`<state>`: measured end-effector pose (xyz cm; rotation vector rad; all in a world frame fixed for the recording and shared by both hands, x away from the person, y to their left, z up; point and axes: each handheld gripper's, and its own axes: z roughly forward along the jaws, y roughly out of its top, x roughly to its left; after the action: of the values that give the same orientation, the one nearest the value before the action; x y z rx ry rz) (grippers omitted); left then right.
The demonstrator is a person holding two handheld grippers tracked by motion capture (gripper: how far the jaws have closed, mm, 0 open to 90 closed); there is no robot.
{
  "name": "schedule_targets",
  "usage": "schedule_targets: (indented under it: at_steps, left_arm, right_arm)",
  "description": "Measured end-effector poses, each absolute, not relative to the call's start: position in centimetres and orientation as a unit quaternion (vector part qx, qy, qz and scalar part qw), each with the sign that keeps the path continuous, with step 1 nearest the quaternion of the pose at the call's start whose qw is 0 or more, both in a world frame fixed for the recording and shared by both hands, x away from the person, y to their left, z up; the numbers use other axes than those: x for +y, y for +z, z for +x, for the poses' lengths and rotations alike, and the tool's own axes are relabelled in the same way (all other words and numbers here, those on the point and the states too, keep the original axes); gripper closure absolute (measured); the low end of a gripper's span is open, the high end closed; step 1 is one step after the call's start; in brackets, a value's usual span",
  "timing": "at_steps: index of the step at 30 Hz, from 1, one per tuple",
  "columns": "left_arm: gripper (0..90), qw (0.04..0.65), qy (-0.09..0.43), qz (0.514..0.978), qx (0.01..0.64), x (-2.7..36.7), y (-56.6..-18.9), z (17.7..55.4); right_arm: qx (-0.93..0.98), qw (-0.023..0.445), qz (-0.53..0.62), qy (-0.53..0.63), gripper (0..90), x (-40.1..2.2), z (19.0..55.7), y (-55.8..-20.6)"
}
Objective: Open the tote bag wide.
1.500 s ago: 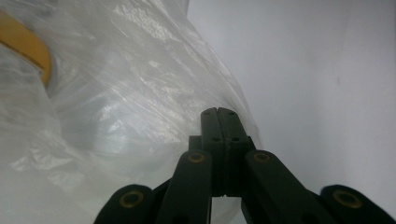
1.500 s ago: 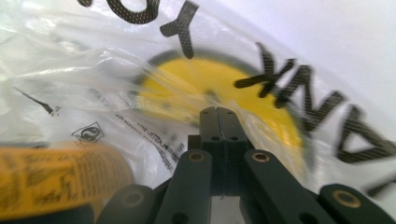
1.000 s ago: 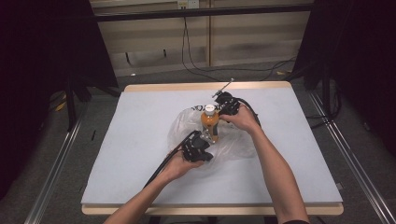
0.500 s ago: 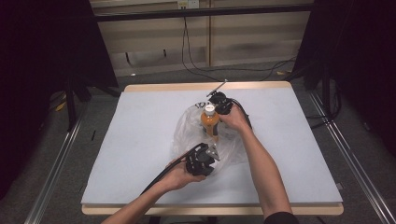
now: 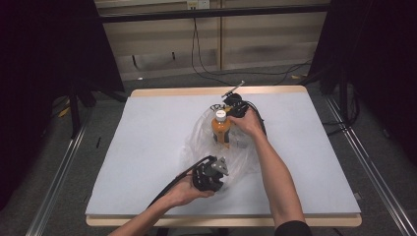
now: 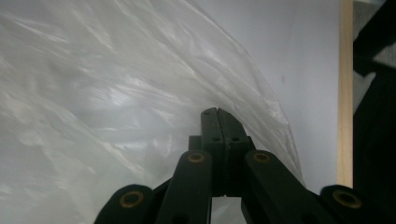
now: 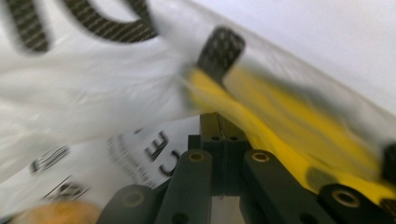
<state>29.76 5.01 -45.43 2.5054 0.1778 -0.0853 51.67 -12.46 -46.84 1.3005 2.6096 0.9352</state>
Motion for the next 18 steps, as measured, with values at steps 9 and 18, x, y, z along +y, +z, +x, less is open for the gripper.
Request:
schedule_targets:
  at_steps: [9,18]
  left_arm:
    - [90.0,0.406,0.0,0.904,0.13,8.0,-41.7,34.2]
    - [90.0,0.311,0.049,0.921,0.23,11.1,-46.8,39.1]
  right_arm:
    - [0.841,0.044,0.393,0.37,90.0,-15.6,47.9,-43.3]
    - [0.867,0.024,0.374,0.33,90.0,-16.4,44.3,-46.9]
